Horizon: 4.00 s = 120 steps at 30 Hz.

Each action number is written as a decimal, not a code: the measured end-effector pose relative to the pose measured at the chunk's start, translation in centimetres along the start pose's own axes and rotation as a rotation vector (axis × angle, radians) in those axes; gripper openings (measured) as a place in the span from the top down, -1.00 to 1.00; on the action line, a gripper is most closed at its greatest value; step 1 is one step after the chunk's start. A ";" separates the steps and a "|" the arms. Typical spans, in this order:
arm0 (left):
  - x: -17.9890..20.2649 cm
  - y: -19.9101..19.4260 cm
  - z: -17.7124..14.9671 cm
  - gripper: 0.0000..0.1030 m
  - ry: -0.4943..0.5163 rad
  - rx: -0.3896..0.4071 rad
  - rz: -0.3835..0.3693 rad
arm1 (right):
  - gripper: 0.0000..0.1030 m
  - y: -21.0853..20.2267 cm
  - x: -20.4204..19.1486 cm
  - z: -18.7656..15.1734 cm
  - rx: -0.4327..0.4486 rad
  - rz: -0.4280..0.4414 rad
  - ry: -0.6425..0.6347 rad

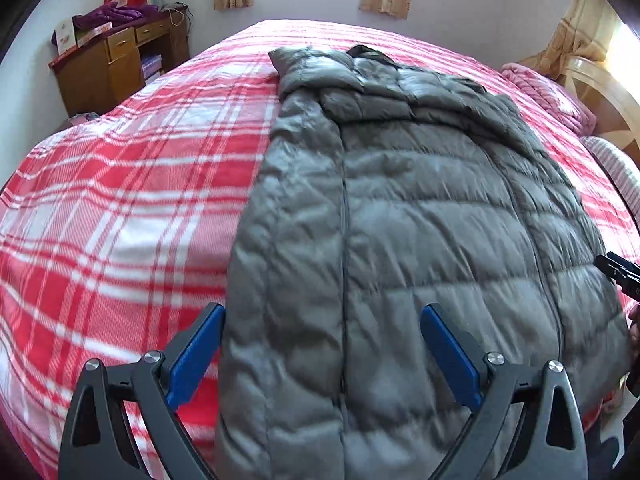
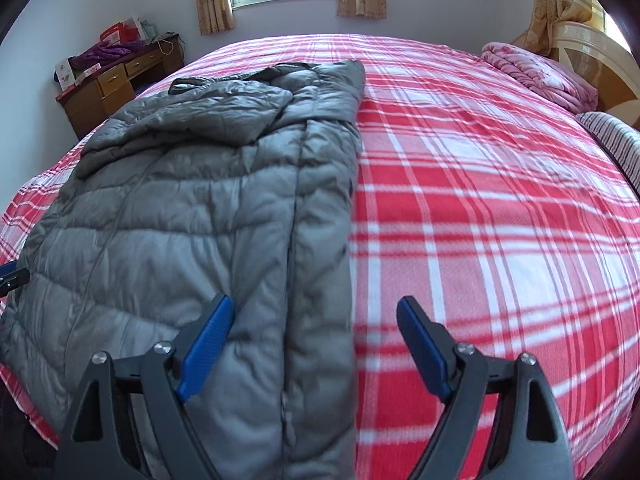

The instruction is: Fold large clothes

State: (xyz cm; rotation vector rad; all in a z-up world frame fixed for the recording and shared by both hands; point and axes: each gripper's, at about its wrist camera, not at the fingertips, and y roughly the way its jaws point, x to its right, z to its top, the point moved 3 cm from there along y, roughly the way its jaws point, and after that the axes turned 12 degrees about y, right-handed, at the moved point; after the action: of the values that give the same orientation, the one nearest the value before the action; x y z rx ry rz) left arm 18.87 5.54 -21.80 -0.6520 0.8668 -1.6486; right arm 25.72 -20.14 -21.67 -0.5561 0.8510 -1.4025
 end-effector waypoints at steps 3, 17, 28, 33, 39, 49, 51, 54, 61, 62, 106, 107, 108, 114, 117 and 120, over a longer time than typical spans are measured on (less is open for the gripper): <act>0.6 -0.2 -1.2 -0.90 0.014 -0.009 0.000 | -0.67 -0.9 0.5 -1.6 0.000 -0.006 0.001; 0.9 -1.1 -4.6 0.32 0.022 -0.020 -0.086 | -0.39 -4.1 1.8 -7.5 -0.040 0.047 0.073; -0.7 -14.9 -0.3 0.84 0.044 0.299 -0.201 | 0.79 -11.2 0.1 -5.6 0.079 0.263 0.055; -1.2 -22.7 0.7 0.84 0.077 0.449 -0.193 | 0.80 -19.6 -0.4 -2.8 0.244 0.366 0.056; -1.9 -19.7 4.9 0.84 0.141 0.471 -0.077 | 0.80 -23.1 -1.9 1.7 0.404 0.415 0.029; -5.1 -6.9 13.9 0.76 0.098 0.440 0.019 | 0.80 -8.9 -3.0 12.7 0.363 0.324 0.114; -5.3 -4.9 15.2 0.72 0.077 0.417 0.025 | 0.80 -6.8 -2.5 13.8 0.349 0.307 0.131; -6.3 -1.8 17.0 0.54 0.023 0.363 0.042 | 0.80 -4.2 -1.7 15.1 0.325 0.290 0.163; -10.7 1.3 18.7 -0.58 -0.176 0.362 0.208 | 0.77 2.5 -1.2 18.0 0.258 0.261 0.195; -11.2 1.7 18.8 -0.58 -0.192 0.351 0.203 | 0.72 3.3 -0.9 18.4 0.246 0.266 0.208; -6.6 15.2 21.0 -0.98 -0.151 0.061 0.389 | -0.64 14.0 -2.8 19.6 0.197 0.009 0.200; -6.6 15.2 20.9 -0.98 -0.151 0.059 0.388 | -0.64 14.2 -2.6 19.5 0.190 0.013 0.213; -6.6 15.2 20.8 -0.98 -0.150 0.057 0.387 | -0.64 14.5 -2.4 19.5 0.180 0.019 0.225; -7.0 16.1 20.9 -0.98 -0.160 0.025 0.362 | -0.65 15.6 -2.4 19.5 0.130 0.016 0.247; -6.9 16.2 20.9 -0.98 -0.155 0.022 0.368 | -0.67 16.0 -2.7 19.4 0.107 -0.001 0.239; -6.9 16.3 20.9 -0.98 -0.150 0.015 0.369 | -0.70 16.5 -2.8 19.4 0.082 -0.015 0.234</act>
State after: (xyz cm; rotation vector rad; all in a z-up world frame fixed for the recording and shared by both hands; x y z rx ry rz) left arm 46.29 5.90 -22.84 -0.5594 0.8107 -1.2581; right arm 51.23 -18.26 -22.34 -0.3404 0.9714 -1.5284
